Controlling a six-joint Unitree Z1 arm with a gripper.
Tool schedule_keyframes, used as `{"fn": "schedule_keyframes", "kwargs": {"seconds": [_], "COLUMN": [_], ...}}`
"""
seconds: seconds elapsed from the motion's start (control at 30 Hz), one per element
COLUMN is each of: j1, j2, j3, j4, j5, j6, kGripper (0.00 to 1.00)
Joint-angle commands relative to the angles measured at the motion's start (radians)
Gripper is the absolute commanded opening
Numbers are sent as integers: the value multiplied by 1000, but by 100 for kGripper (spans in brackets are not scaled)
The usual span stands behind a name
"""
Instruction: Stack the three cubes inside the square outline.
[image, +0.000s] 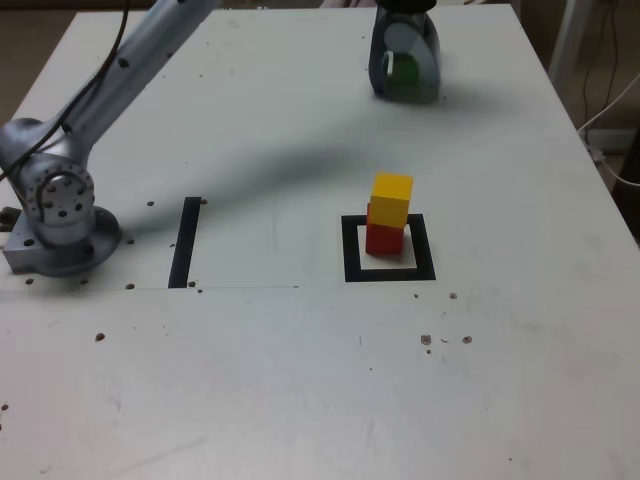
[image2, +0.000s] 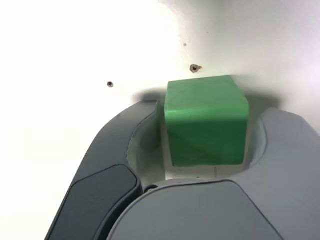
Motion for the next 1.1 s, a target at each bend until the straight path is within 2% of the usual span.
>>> {"fn": "schedule_keyframes", "kwargs": {"seconds": [0.0, 0.6, 0.87, 1.07], "j1": [-3, -23, -77, -146], "j2": [6, -23, -119, -240], "j3": [3, 10, 71, 214], "j4": [2, 20, 62, 66], "j5": [-1, 9, 7, -9], "j6": [2, 1, -18, -75], "kGripper": [28, 28, 28, 28]}}
